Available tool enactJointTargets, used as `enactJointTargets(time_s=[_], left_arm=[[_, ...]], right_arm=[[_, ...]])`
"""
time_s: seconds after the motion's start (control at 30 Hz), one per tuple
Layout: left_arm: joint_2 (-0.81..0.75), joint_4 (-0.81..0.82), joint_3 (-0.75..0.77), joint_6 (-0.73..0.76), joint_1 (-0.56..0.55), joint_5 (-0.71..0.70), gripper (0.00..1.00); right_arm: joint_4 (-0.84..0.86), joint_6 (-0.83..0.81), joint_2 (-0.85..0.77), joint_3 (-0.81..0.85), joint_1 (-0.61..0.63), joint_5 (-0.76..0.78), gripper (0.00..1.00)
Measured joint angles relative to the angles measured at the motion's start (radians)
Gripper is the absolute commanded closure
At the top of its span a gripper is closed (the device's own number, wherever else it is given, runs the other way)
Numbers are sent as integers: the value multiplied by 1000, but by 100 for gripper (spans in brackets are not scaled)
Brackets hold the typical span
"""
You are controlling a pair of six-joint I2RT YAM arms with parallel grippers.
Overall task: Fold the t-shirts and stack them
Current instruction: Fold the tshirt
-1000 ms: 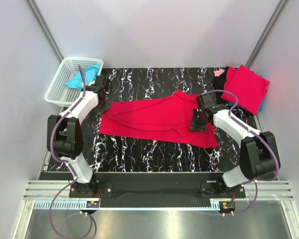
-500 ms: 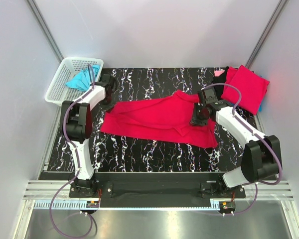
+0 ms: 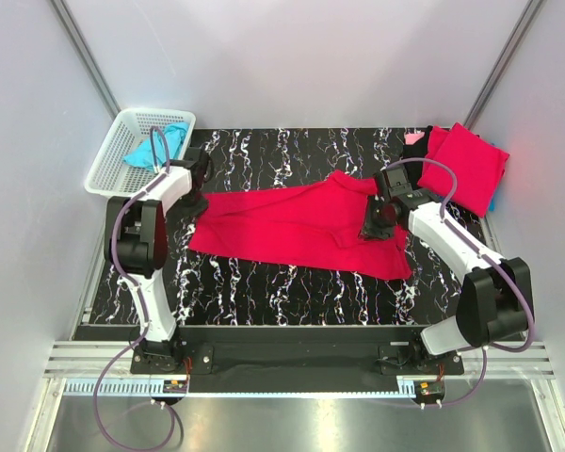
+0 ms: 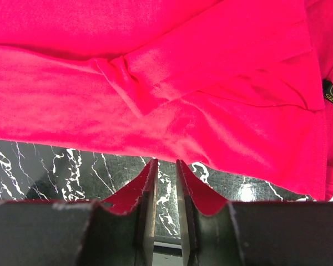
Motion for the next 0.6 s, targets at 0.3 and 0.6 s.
enactJointTargets(time_s=[0.3,0.6], left_arm=[[-164,54,-126,35,0,11,35],[-360,131,-160,90,0,87,32]], right_arm=[[-11,1,-21,-10,0,-2,73],[-19,13,-19,-42,0,-8,71]])
